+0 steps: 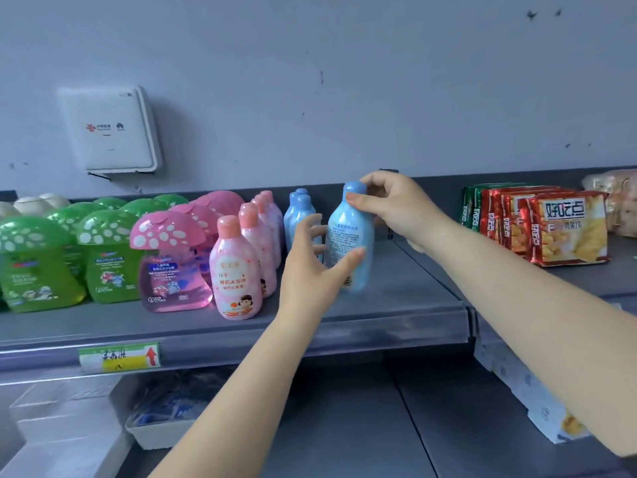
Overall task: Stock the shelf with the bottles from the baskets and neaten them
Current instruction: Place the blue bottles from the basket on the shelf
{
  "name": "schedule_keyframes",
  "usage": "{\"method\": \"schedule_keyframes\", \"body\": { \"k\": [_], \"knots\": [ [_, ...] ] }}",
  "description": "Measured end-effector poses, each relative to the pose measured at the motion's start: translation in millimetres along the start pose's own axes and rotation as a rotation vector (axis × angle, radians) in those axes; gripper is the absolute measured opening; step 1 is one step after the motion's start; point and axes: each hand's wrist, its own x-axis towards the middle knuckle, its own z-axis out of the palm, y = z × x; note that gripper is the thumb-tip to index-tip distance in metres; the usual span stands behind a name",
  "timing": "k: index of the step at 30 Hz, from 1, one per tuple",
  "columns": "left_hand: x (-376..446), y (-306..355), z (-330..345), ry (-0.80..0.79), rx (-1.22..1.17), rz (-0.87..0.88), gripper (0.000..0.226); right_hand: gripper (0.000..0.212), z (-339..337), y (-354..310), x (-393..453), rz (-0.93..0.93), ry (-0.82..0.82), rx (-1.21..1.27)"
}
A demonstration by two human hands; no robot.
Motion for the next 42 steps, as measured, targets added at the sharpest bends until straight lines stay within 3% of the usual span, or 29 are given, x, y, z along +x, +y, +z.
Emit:
{"method": "schedule_keyframes", "body": {
  "k": [3, 7, 11, 15, 18, 20, 23, 27, 32, 34, 42],
  "knots": [
    [-5, -4, 5, 0.047, 0.164, 0.016, 0.079, 0.016, 18, 1, 10, 0.042, 0.183, 0.049],
    [3, -6, 0, 0.076, 0.127, 0.029, 0.064, 0.021, 31, -1, 17, 0.096, 0.251, 0.119],
    [11, -10, -16, -0.008, -0.11, -0.022, 0.047, 0.017, 15, -1, 17, 0.115, -0.02, 0.08],
    [20, -18, -30, -0.27, -0.444, -0.138, 0.041, 0.018, -1, 7, 14, 0.111, -0.318, 0.095],
    [23, -22, -36, -0.462, -0.557, -0.176, 0.043, 0.029, -3, 14, 13, 0.095, -0.355, 0.161],
    [23, -23, -34, -0.486, -0.558, -0.191, 0.043, 0.032, -4, 16, 12, 0.071, -0.326, 0.164],
    [20, -23, -25, -0.327, -0.528, -0.224, 0.033, 0.028, 2, 17, 12, 0.083, -0.196, 0.156],
    [25, -28, -14, -0.02, -0.244, -0.151, 0.034, 0.032, 21, 20, 17, 0.053, -0.009, -0.004],
    [38, -37, -4, 0.033, 0.059, -0.176, 0.048, 0.028, 47, 27, 30, 0.045, 0.083, -0.137],
    [45, -44, -3, 0.064, 0.144, -0.15, 0.038, 0.029, 55, 30, 38, 0.054, 0.093, -0.193],
    [52, -62, 0, 0.11, 0.174, -0.186, 0.044, 0.032, 78, 47, 59, 0.125, 0.106, -0.224]
  ]
}}
